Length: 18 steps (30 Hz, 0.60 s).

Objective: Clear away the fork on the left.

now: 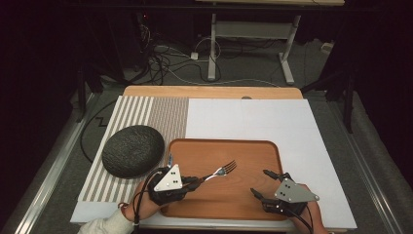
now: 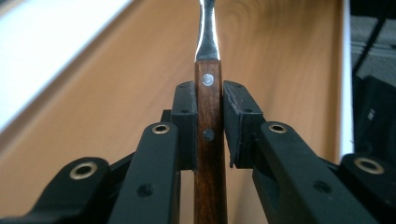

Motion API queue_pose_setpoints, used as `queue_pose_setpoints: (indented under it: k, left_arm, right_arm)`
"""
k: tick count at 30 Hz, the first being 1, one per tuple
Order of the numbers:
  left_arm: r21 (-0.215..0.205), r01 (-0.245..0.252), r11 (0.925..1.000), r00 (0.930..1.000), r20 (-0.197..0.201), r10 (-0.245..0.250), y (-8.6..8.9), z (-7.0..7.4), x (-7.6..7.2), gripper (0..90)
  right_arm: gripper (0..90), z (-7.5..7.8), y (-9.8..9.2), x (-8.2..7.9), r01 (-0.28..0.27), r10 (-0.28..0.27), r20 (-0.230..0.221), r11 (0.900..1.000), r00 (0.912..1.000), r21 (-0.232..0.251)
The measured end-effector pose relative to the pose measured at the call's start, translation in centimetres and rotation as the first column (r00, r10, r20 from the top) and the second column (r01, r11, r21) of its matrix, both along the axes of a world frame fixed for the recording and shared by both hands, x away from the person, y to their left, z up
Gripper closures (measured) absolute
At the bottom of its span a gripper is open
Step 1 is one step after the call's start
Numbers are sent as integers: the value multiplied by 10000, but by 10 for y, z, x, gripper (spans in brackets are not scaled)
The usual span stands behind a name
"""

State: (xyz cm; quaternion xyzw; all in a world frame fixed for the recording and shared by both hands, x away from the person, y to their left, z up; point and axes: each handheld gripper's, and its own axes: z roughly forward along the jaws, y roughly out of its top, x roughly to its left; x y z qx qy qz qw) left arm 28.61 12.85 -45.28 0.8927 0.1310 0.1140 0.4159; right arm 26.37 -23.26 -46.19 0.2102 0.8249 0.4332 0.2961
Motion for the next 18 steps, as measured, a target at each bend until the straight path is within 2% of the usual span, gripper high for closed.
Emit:
queue_pose_setpoints:
  k: [5,7,9,14,18]
  left_arm:
    - [345,97,9994,9993,-358,-85,-5,-8,0,739]
    - [584,174,9981,9992,-362,-153,-7,-10,0,739]
    - [609,218,9979,9987,-477,-189,-8,-12,0,739]
    - [884,287,9957,9984,-504,-243,-11,-15,0,737]
    - [897,347,9954,9983,-490,-304,-12,-16,-2,736]
  right_arm:
    - [320,0,-1,0,16,-16,30,10000,10000,-23]
    - [320,0,-2,0,68,-68,30,10000,10000,17]
    - [321,0,-2,1,70,-70,18,10000,10000,9]
    - [321,0,-1,1,21,-21,6,10000,10000,-18]
    - [320,0,-2,1,36,-36,15,10000,10000,0]
